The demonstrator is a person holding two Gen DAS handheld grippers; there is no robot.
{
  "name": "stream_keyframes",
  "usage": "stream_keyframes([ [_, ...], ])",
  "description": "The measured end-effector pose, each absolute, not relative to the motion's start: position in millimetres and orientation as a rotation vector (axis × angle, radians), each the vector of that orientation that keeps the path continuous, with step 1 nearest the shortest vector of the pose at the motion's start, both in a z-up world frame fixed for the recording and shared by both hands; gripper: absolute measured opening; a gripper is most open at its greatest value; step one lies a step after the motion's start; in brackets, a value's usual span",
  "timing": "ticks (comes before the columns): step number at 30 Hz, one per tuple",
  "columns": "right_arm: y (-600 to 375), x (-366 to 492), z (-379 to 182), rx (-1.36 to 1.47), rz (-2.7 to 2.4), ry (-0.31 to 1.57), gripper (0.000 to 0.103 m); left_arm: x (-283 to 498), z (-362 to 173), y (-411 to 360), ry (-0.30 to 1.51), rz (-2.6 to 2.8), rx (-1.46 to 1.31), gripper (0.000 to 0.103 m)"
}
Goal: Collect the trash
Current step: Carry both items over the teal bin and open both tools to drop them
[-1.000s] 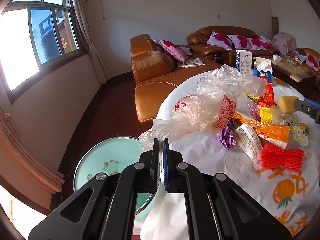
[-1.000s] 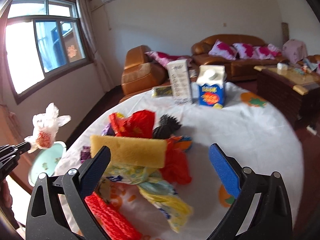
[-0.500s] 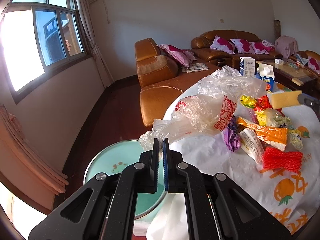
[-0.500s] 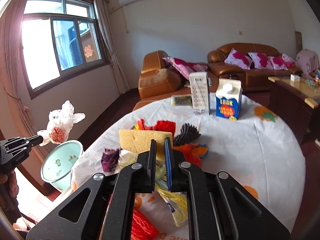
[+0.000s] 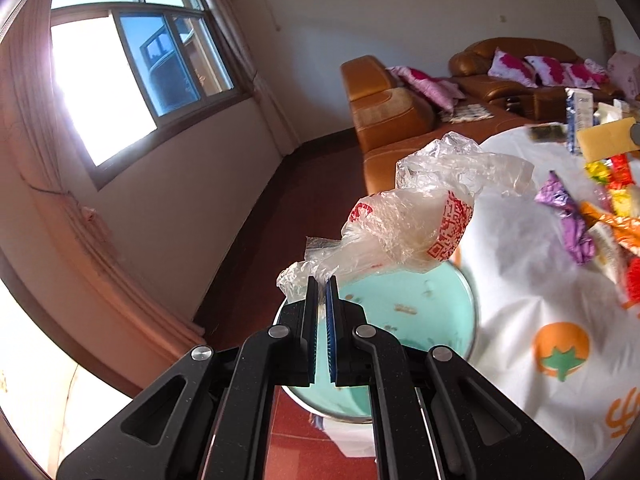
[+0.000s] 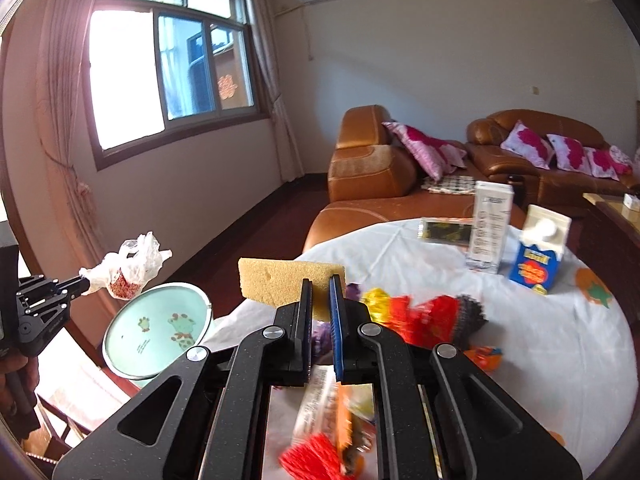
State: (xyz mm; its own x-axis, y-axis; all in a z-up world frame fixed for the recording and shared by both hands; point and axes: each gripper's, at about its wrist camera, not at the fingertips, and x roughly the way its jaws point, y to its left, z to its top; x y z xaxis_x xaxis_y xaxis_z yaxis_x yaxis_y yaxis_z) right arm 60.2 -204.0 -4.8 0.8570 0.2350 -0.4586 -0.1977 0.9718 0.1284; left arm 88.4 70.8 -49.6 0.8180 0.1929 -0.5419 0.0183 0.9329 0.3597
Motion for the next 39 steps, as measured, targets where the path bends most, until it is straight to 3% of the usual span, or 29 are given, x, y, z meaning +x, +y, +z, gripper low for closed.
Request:
stream_keyframes([
  [39,-40.1,139.5,-48.4,-0.188,0.499,0.629,0.010,105.4,-77.4,120.6,0.712,0.274,0.425,0.007],
])
